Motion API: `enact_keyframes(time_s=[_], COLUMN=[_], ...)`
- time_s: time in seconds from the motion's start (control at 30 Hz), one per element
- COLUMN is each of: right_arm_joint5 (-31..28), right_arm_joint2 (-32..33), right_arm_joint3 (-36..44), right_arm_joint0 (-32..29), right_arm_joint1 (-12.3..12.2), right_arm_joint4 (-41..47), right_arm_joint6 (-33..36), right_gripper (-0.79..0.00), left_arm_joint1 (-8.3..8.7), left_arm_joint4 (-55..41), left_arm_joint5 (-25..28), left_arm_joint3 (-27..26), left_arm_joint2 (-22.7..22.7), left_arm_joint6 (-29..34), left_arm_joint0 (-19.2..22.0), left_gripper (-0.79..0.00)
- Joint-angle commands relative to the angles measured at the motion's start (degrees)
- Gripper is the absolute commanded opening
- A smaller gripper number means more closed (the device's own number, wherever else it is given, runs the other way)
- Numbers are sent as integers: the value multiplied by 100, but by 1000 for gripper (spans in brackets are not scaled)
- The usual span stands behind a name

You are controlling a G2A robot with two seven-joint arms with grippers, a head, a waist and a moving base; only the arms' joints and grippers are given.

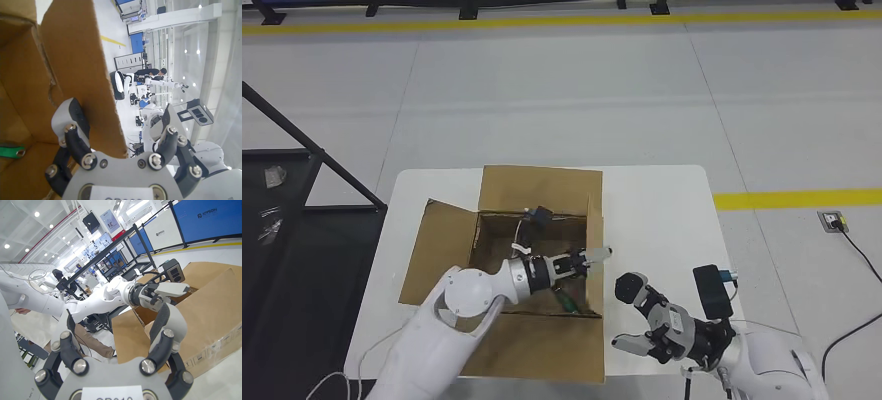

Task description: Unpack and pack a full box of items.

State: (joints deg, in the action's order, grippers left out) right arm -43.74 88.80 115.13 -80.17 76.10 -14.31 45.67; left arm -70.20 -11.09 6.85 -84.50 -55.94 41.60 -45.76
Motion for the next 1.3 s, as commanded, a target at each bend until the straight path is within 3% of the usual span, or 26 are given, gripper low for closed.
enact_keyframes(time_s=[0.0, 0.23, 0.37, 0.57, 0.77, 0.87, 1.0, 1.13, 1.27], right_arm_joint5=[-3, -219, -298, -153, -341, -341, -341, -64, 719], right_arm_joint2=[294, 1335, 1588, 1640, 1503, 1503, 1503, 1282, 650], right_arm_joint3=[234, 1043, 1298, 1403, 1156, 1156, 1156, 1347, 1676], right_arm_joint0=[-355, -1803, -2306, -2505, -2315, -2315, -2315, -2016, -1155], right_arm_joint1=[-21, -57, -64, -89, -141, -141, -141, -178, -248], right_arm_joint4=[-155, -484, -590, -795, -418, -418, -418, -754, -1444], right_arm_joint6=[-336, -1370, -1681, -1851, -1910, -1910, -1910, -1572, -574], right_gripper=[0, 0, 0, 0, 0, 0, 0, 0, 0], left_arm_joint1=[-59, -289, -447, -667, -755, -700, -490, -193, 72], left_arm_joint4=[-32, -67, 8, 86, -24, -27, -40, -10, -108], left_arm_joint5=[1, -58, -158, -204, -106, -103, -130, -436, -795], left_arm_joint3=[129, 560, 864, 1337, 1542, 1296, 462, -707, -1685], left_arm_joint2=[152, 698, 1041, 1436, 1414, 1182, 496, -574, -1900], left_arm_joint6=[-92, -299, -428, -534, -504, -498, -373, -47, 320], left_arm_joint0=[124, 532, 797, 1079, 1147, 1043, 636, -96, -938], left_gripper=[0, 0, 0, 0, 0, 0, 0, 0, 0])
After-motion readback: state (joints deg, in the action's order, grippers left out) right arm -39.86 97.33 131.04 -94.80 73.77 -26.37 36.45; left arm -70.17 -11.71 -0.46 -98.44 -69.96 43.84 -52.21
